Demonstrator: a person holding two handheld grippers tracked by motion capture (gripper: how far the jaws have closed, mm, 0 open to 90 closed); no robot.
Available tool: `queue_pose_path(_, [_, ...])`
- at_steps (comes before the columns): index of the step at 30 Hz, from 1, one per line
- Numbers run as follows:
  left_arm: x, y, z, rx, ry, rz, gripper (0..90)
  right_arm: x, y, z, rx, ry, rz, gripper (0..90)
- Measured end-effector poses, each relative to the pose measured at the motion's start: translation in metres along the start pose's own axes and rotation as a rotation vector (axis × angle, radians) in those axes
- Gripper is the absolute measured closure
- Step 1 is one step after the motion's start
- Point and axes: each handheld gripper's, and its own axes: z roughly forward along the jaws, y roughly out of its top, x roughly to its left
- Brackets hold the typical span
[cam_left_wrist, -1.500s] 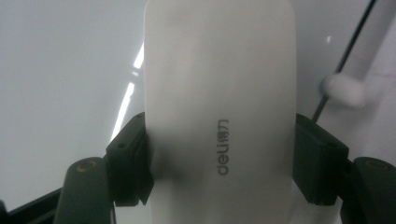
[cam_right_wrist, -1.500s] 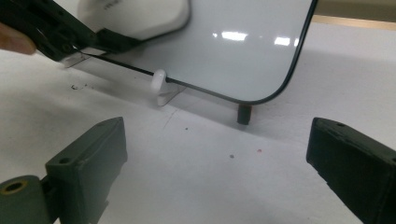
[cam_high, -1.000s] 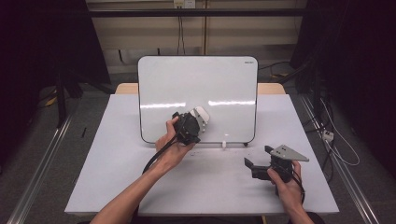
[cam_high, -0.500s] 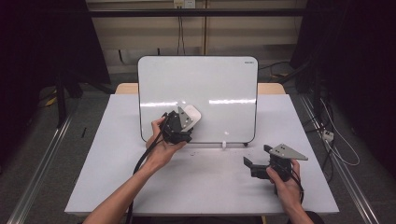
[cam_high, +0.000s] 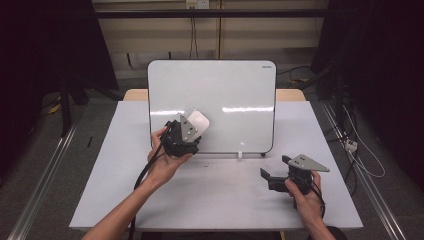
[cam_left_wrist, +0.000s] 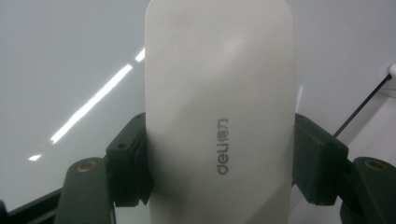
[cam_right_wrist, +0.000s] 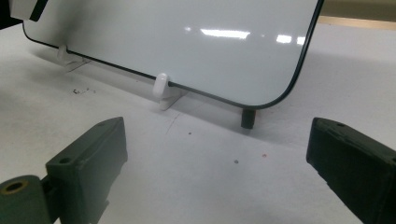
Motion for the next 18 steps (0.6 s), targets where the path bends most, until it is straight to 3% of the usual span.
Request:
queue_pose_path(10, [0.013,-0.009,-0.012,-0.027,0.015,-0.074,31.2,0.0,0.0,-0.002,-0.004,-0.004,-0.005,5.2])
queue_pose_path(12, [0.017,-0.011,-0.014,-0.025,0.017,-0.105,31.1,0.0,0.0,-0.002,-0.004,-0.004,-0.007,5.2])
queue_pose_path(18, [0.026,-0.018,-0.02,-0.029,0.02,-0.116,31.1,-0.001,0.001,-0.002,-0.014,-0.015,-0.004,5.2])
